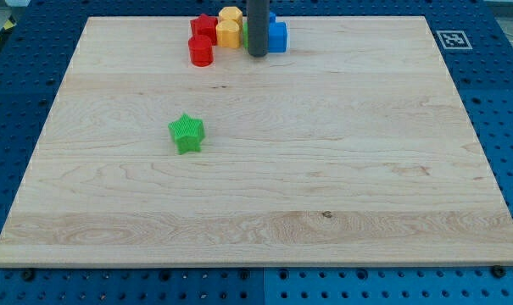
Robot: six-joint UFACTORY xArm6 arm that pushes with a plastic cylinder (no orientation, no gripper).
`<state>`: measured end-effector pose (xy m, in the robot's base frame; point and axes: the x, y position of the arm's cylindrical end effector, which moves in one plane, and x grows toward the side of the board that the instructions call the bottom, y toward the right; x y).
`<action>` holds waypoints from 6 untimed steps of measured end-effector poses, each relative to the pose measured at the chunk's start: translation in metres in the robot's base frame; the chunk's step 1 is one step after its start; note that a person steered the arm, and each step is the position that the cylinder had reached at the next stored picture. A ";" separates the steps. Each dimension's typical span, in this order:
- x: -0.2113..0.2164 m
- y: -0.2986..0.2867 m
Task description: Move your arm towards the bottom center
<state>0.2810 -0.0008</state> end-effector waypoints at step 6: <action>0.311 -0.041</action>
